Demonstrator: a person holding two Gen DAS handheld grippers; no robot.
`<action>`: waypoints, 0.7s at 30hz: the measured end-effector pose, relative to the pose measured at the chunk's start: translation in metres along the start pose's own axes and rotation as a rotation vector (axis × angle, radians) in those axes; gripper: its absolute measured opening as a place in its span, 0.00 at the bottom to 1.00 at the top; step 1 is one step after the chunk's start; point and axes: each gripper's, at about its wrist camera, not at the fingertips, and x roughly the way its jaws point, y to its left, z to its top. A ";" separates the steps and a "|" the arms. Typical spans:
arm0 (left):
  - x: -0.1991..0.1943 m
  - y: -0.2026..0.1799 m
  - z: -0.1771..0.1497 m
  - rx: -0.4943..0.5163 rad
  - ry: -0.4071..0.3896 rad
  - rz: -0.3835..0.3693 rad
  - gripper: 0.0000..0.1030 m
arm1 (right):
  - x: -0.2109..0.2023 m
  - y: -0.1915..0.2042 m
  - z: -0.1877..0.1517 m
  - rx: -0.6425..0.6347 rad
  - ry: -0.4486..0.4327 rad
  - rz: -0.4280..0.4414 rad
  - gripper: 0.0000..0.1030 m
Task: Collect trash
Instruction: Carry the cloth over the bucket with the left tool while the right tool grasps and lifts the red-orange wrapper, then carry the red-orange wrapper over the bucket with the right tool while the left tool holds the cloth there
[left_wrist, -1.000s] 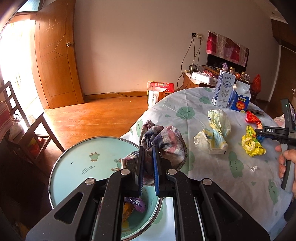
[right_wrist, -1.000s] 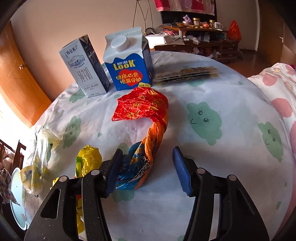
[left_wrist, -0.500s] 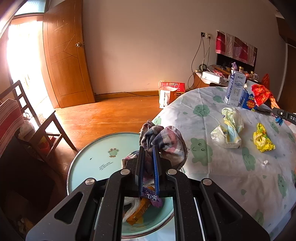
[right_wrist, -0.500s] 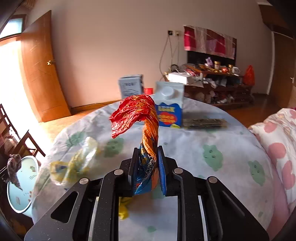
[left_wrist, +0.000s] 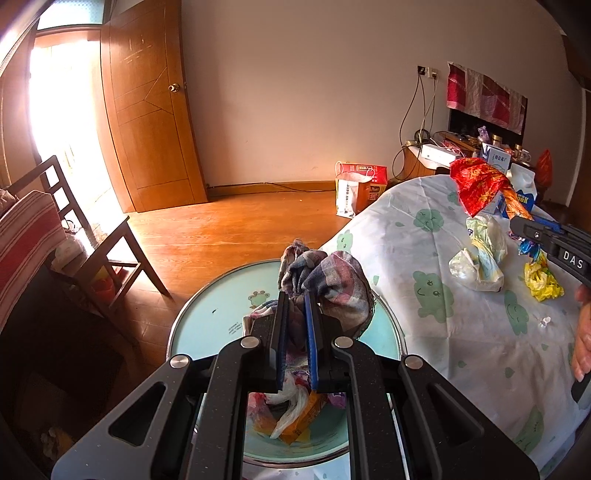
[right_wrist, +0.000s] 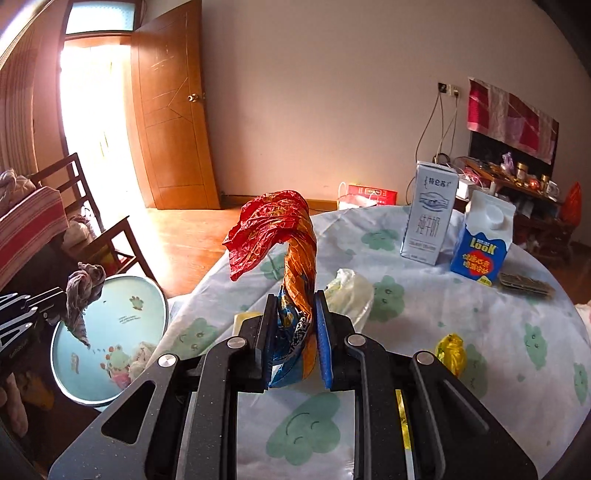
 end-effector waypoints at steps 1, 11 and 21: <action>0.000 0.000 0.000 0.001 0.000 0.001 0.08 | 0.001 0.003 0.000 -0.002 -0.004 0.004 0.20; -0.002 0.003 -0.003 0.016 -0.004 0.029 0.08 | 0.008 0.016 0.001 -0.044 -0.019 0.056 0.20; 0.001 0.015 -0.007 0.007 0.010 0.060 0.08 | 0.019 0.034 0.001 -0.088 -0.010 0.091 0.20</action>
